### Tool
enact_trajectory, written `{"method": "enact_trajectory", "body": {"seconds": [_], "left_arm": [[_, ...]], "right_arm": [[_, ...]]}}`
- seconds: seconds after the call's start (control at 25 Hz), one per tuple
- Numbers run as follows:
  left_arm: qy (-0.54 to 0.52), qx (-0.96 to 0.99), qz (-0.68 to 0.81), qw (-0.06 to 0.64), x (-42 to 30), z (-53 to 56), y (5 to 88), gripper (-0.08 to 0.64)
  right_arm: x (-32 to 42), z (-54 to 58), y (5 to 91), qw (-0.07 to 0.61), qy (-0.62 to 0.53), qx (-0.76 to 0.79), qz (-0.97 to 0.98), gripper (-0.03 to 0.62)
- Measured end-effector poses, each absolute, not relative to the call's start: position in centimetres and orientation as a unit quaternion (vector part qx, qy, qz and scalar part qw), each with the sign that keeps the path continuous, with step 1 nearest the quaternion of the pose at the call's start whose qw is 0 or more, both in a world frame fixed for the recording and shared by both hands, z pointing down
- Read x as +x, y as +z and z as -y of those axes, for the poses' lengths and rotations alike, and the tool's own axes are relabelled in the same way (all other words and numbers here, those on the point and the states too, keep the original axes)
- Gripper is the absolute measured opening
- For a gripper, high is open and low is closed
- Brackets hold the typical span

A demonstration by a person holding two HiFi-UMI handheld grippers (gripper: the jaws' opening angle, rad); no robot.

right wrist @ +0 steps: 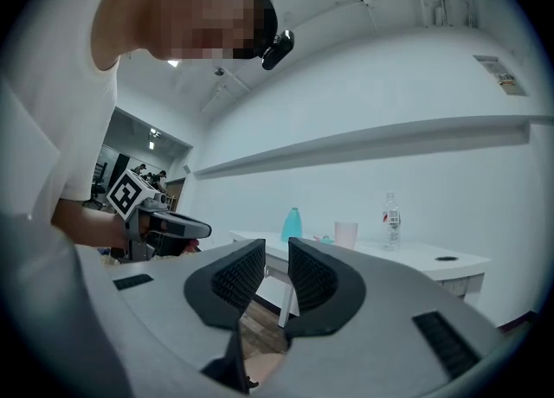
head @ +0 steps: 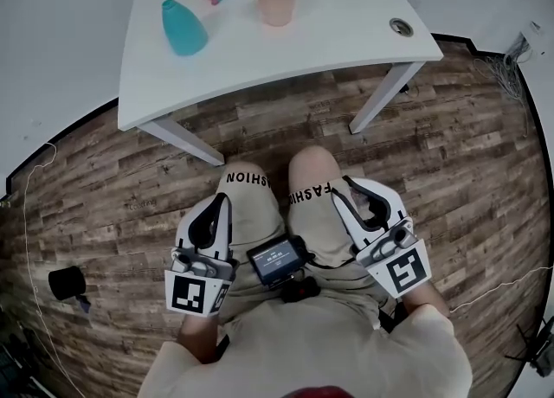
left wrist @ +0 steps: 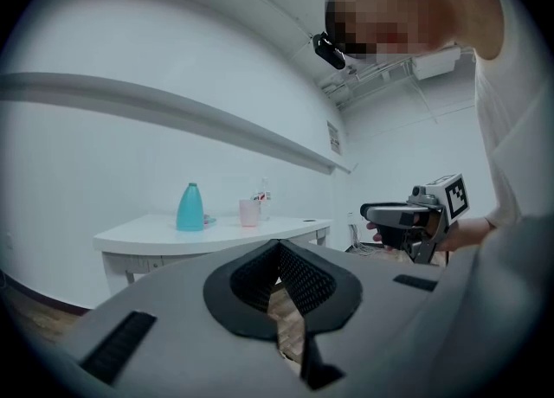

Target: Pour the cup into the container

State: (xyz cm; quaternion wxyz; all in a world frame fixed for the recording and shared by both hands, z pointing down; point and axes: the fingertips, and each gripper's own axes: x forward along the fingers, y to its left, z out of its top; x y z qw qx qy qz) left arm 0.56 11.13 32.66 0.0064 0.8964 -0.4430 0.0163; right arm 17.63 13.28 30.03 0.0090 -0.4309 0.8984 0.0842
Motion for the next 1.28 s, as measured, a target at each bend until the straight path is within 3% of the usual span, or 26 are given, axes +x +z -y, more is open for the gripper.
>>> {"method": "enact_trajectory", "body": {"seconds": [1.28], "left_arm": [[0.007,0.897,0.442,-0.011,0.7,-0.7,30.0,0.011]], "right_arm": [[16.8,-1.1,28.0,0.010,0.084,-0.431,-0.898,0.103]]}}
